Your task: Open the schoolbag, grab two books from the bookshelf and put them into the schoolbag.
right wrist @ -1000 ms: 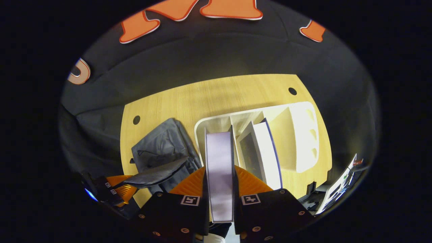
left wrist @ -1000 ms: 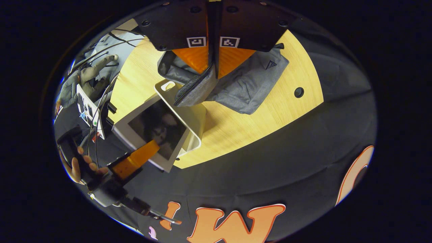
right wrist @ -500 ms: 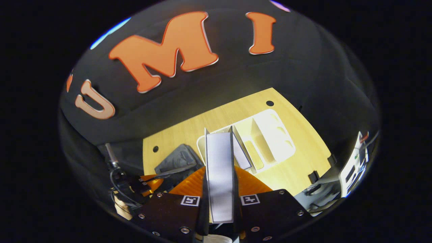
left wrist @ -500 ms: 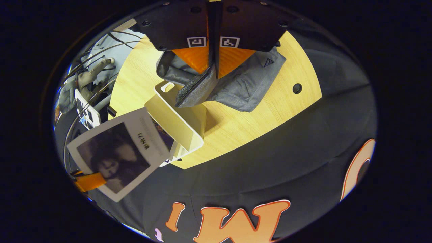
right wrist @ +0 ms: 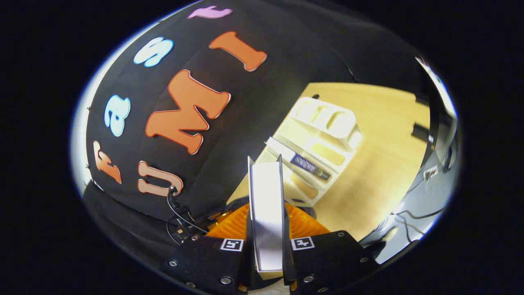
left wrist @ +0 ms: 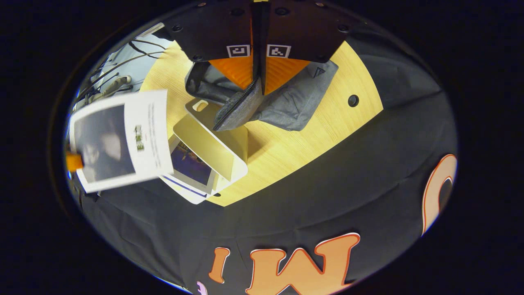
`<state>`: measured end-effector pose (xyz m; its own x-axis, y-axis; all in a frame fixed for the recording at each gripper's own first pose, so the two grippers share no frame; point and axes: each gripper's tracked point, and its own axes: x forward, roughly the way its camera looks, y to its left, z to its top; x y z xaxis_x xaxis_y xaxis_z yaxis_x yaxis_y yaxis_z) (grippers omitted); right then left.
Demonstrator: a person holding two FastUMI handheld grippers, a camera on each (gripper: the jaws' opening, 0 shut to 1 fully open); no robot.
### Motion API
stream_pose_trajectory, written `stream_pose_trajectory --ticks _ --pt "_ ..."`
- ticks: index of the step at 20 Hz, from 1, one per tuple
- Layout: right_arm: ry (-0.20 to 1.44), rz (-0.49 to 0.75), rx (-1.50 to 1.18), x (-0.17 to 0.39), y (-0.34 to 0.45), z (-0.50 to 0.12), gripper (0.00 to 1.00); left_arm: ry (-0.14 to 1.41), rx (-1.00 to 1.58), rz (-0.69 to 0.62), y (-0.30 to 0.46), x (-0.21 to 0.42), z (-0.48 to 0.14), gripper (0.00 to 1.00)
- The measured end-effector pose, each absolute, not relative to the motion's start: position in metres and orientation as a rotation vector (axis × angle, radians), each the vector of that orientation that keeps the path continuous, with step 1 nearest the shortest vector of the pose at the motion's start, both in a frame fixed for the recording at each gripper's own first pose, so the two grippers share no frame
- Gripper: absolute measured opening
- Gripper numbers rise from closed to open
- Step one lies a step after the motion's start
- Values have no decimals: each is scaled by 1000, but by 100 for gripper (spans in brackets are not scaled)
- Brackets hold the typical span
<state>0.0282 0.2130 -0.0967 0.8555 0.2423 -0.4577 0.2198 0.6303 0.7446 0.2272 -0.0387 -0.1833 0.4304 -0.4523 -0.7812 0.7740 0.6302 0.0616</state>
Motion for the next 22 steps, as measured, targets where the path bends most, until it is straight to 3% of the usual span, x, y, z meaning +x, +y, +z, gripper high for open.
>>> stream_pose_trajectory --ticks 6,14,22 --pt "537 71 1280 34 252 -188 28 812 462 -787 -37 227 -182 1" --pt "509 119 1292 54 297 -227 27 807 479 -771 -36 223 -179 1" --pt "588 56 1258 88 326 -272 28 795 477 -780 -40 207 -169 1"
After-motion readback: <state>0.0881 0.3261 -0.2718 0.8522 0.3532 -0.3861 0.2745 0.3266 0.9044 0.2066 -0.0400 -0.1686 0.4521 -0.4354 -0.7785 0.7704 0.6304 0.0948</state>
